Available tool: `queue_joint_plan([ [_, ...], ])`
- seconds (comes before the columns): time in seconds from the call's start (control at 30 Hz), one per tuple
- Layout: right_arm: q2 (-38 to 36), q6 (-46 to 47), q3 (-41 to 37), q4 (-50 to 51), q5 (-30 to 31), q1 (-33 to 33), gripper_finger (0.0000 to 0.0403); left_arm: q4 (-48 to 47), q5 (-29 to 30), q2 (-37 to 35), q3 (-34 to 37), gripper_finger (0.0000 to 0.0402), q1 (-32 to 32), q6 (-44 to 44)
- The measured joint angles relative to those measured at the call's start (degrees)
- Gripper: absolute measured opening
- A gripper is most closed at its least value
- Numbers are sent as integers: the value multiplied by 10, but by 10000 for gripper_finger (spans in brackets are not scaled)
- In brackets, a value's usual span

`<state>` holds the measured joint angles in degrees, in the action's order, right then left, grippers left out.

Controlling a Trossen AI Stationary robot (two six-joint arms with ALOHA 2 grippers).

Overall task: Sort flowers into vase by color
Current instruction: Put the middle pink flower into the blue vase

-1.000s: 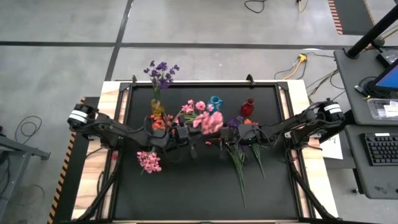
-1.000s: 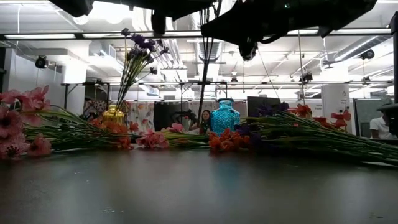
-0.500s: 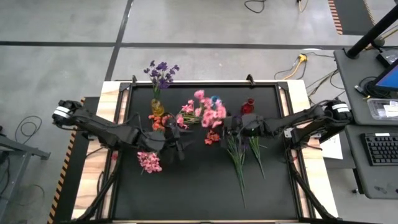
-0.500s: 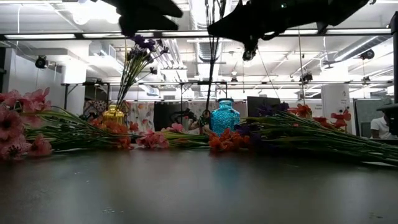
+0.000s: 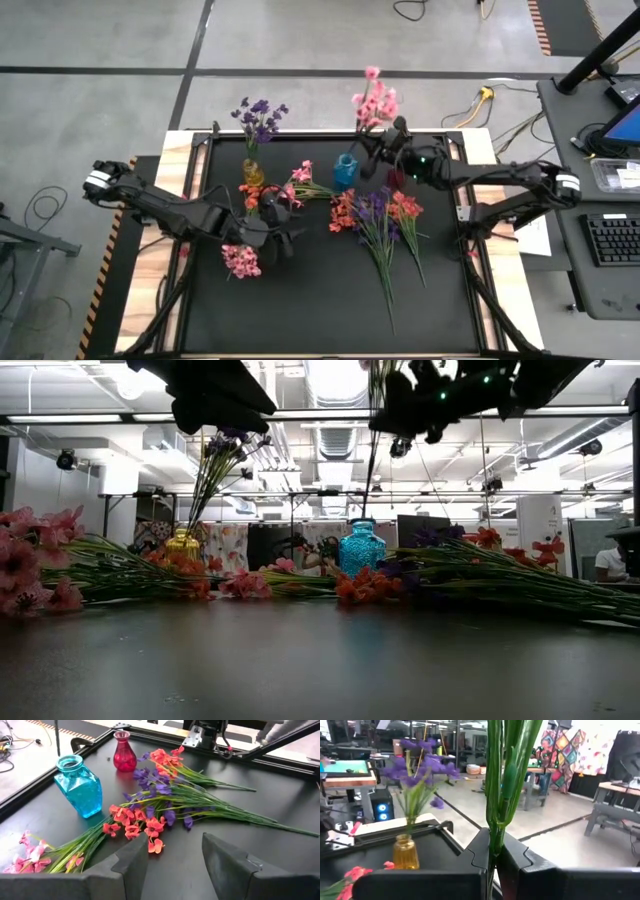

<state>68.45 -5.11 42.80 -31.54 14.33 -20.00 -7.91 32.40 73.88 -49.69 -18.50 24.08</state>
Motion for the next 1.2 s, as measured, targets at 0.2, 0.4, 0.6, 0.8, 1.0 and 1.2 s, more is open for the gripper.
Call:
queue_joint_plan([
  [0.2,24,14,0,-2,-27,-22,13,2,0,0,0,171,0,-7],
  [0.4,52,16,-1,-4,-23,-22,13,2,0,0,0,171,0,-9],
  [0.6,41,8,-1,-5,-23,-22,12,1,0,0,0,170,0,-10],
  [0.8,9,15,-1,-4,-27,-14,12,1,1,0,0,170,0,-10],
  [1.0,-6,15,-1,32,-28,8,12,1,2,0,0,170,0,-11],
  [1.2,12,28,-1,44,-24,10,13,1,2,0,0,170,0,-11],
])
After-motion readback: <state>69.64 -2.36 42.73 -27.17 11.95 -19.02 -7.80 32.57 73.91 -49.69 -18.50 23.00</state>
